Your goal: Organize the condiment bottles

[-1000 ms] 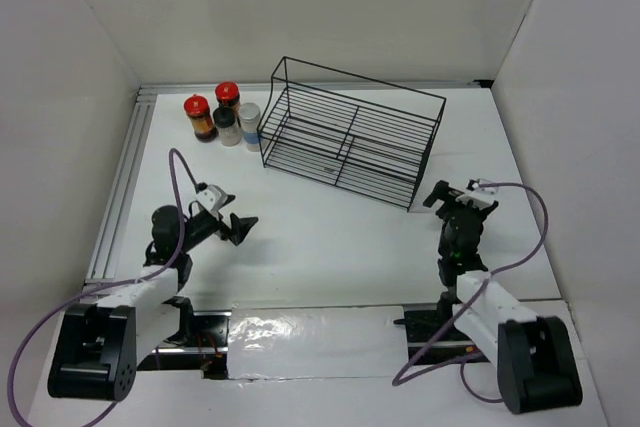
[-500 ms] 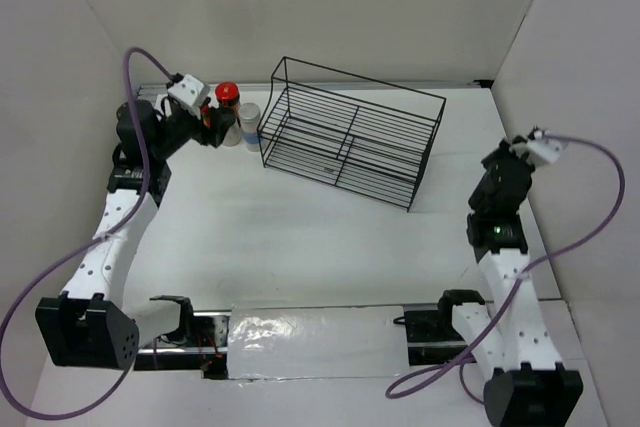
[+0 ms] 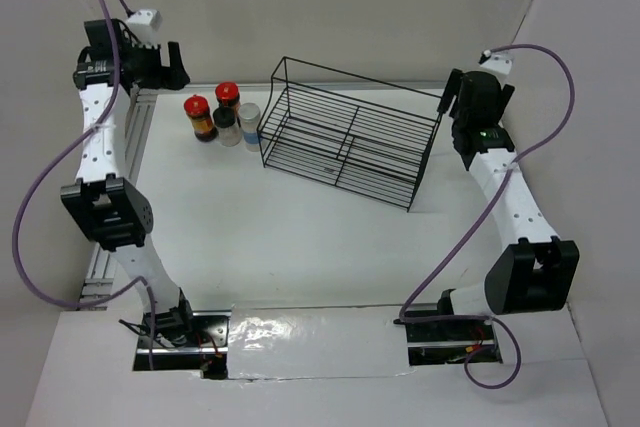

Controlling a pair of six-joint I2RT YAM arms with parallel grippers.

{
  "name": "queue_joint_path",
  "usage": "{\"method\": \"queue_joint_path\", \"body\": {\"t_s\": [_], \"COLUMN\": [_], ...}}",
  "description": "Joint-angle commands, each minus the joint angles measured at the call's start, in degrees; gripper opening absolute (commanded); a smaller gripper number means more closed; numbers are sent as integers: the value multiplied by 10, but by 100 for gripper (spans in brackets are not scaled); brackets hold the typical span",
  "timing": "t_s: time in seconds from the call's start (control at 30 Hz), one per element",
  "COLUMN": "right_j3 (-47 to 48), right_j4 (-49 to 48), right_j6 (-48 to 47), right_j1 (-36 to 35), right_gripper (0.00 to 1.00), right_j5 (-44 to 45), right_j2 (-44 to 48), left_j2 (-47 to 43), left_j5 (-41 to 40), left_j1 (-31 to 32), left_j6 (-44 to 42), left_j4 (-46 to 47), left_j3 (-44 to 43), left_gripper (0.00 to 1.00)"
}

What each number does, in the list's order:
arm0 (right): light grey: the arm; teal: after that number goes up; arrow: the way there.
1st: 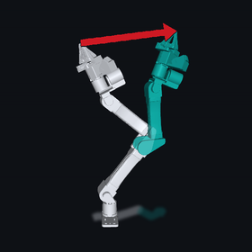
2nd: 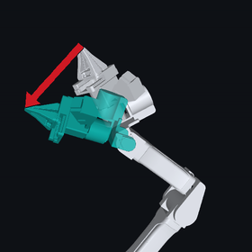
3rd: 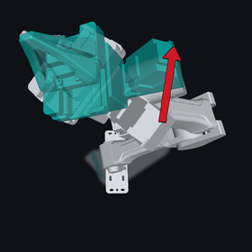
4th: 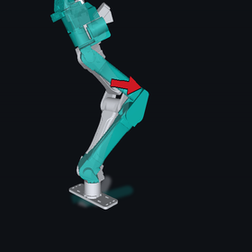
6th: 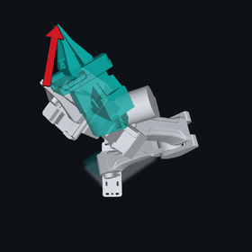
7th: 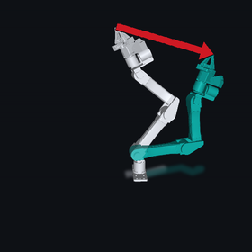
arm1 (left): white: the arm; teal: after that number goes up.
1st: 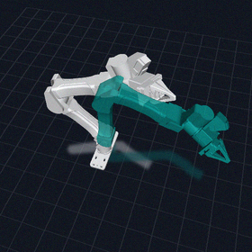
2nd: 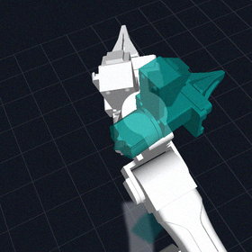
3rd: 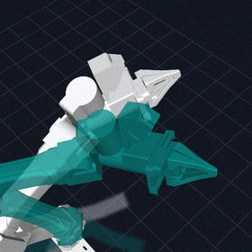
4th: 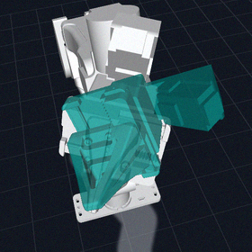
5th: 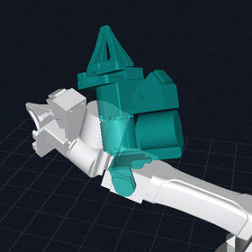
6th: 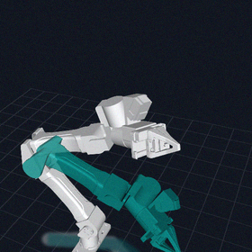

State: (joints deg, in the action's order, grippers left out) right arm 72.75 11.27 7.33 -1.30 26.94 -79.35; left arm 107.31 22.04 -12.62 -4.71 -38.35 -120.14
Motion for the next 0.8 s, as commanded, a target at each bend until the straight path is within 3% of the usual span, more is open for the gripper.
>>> {"method": "queue_joint_path", "body": {"t_s": [0.0,0.4,0.77], "right_j3": [28,23,34], "right_j4": [-8,14,31], "right_j6": [-20,-32,-37], "right_j1": [-27,-102,-134], "right_gripper": [87,88,88], "right_j5": [-35,3,36], "right_j2": [1,-2,3], "left_j2": [48,135,200], "left_j5": [-31,-44,-105], "left_j1": [8,14,35], "left_j6": [-26,-13,-32], "left_j4": [-80,20,75], "left_j3": [-3,15,-13], "left_gripper": [99,99,99]}}
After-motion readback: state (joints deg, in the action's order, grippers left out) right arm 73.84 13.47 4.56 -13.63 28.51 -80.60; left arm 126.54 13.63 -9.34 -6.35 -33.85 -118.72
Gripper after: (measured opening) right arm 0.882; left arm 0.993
